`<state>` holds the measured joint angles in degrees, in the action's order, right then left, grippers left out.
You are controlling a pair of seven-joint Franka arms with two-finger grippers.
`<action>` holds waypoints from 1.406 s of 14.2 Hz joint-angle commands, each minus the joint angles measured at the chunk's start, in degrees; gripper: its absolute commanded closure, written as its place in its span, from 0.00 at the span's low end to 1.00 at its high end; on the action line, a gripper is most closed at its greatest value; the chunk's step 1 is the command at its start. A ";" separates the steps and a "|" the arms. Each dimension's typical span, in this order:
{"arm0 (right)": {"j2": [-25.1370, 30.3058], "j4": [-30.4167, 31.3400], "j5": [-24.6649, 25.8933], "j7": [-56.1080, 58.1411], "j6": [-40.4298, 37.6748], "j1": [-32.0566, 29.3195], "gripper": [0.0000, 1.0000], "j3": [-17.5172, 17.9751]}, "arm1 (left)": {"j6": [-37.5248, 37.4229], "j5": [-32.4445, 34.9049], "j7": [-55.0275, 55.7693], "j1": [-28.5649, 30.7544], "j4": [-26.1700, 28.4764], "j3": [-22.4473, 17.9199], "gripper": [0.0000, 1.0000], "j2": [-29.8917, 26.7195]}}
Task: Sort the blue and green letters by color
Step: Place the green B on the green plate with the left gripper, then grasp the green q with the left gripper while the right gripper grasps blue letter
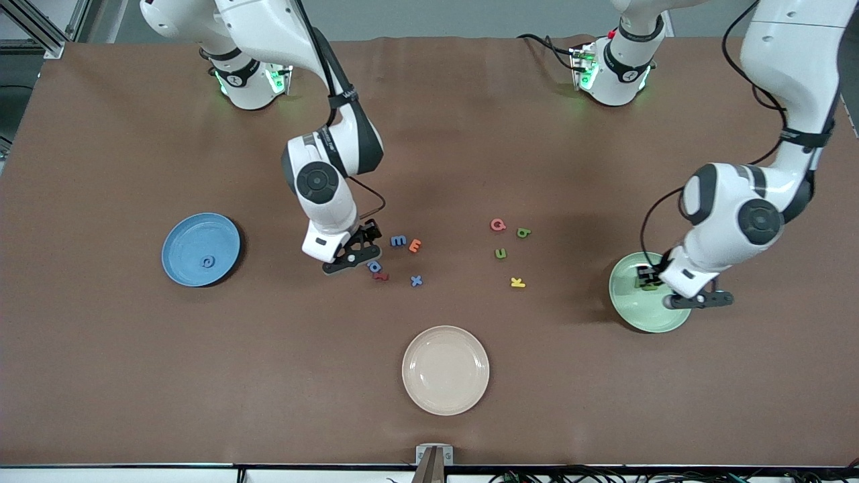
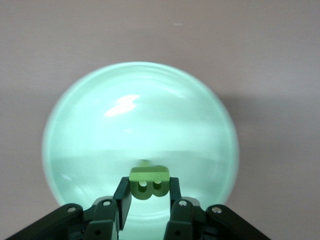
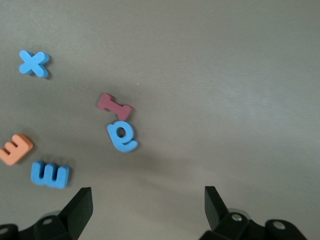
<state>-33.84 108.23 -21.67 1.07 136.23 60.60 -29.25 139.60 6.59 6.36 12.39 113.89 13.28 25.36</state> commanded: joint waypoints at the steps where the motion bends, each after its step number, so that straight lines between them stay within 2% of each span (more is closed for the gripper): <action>1: -2.28 -2.31 -3.29 0.16 0.35 0.22 0.02 -0.02 | -0.47 2.62 -1.26 0.96 -2.27 0.17 0.88 2.41; 3: -3.33 -3.80 -3.73 0.16 0.36 0.31 0.03 0.07 | -0.21 6.23 -1.17 2.63 -2.53 0.16 0.83 3.29; 5: -4.04 -4.95 -4.00 -1.15 0.44 0.22 0.05 0.68 | -0.21 6.68 -1.17 3.16 -3.32 0.16 0.69 3.91; 6: -4.57 -5.65 -4.00 -2.55 0.44 0.22 0.06 0.77 | -0.21 6.68 -1.00 3.17 -3.32 0.16 0.45 3.91; 7: -5.18 -6.35 -4.00 -3.00 0.36 0.22 0.07 0.77 | -0.21 6.68 -1.00 3.17 -3.32 0.16 0.04 3.74; 8: -5.53 -6.45 -4.00 -3.09 0.44 0.22 0.08 0.86 | -0.38 6.68 -1.17 3.08 -3.32 0.25 0.00 3.47; 11: -6.15 -6.45 -4.00 -3.09 0.53 0.31 0.10 0.86 | -0.91 6.24 1.10 2.03 -3.24 1.83 0.00 1.28; 14: -7.29 -7.15 -4.08 -3.18 0.53 0.31 0.12 1.03 | -4.24 6.15 2.51 2.28 -2.10 6.04 0.00 -1.71; 18: -8.96 -8.47 -3.91 -4.50 0.62 0.22 0.18 1.65 | -3.90 6.07 4.18 2.37 2.30 12.19 0.00 -5.40; 20: -9.23 -8.56 -3.82 -4.50 0.62 0.13 0.20 1.65 | -3.81 6.07 10.92 1.94 3.53 15.44 0.00 -5.32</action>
<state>-41.96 101.05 -24.51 -2.65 136.81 60.63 -27.50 135.72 12.18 12.54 14.37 114.74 26.37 21.81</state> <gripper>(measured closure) 0.185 0.000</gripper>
